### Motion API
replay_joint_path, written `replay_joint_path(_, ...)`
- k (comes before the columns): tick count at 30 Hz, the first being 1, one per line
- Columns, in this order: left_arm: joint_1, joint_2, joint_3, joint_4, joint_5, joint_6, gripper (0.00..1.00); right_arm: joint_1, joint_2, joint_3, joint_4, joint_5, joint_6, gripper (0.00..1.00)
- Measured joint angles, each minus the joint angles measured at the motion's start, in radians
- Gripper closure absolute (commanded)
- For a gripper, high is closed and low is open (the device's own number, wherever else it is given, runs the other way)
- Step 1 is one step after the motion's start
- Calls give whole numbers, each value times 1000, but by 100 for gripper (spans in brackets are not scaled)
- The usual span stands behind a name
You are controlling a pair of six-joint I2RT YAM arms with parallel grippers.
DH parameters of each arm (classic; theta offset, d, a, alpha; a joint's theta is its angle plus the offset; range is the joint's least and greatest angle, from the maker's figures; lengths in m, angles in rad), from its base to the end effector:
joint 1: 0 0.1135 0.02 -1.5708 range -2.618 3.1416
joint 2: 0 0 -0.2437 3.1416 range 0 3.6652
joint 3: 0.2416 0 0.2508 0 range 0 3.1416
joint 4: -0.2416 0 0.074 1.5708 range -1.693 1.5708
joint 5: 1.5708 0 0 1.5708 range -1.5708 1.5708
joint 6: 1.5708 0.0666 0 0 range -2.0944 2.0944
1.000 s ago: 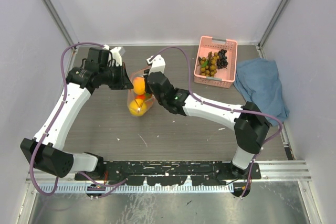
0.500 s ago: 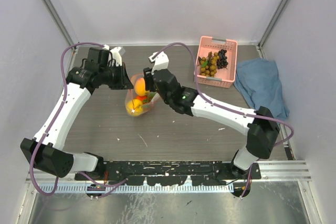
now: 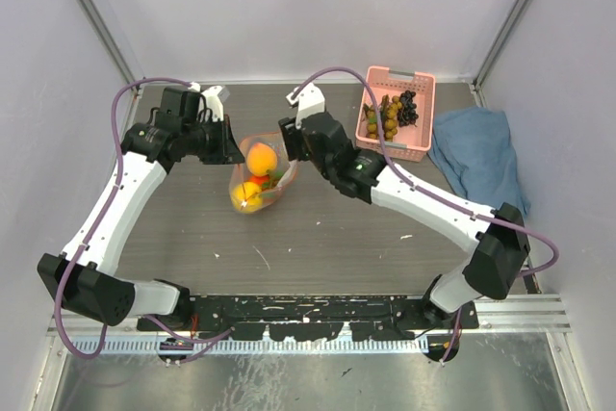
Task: Place the food in the zip-top bag and seal the zipper
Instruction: Pick up the fake fruit from the bin.
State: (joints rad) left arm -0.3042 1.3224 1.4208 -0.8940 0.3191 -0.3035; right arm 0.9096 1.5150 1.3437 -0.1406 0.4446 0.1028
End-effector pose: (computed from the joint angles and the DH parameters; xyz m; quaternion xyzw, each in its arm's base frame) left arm 0.2729 -0.1076 0.3353 0.0604 0.9140 -0.2520 0.3121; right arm 0.2586 0.2857 0.3333 -0.1901 0.7761 0.1225 0.5886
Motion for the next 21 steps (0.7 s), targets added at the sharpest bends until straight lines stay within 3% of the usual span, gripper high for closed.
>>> replay_joint_path(11,-1,9,0,-2,-8,3,100,-296,-34,1,-130,-92,-31,39)
replay_joint_path(21,-51,26,55,-55,-136,14,100,-611,3,48,-159,-255,-36,39)
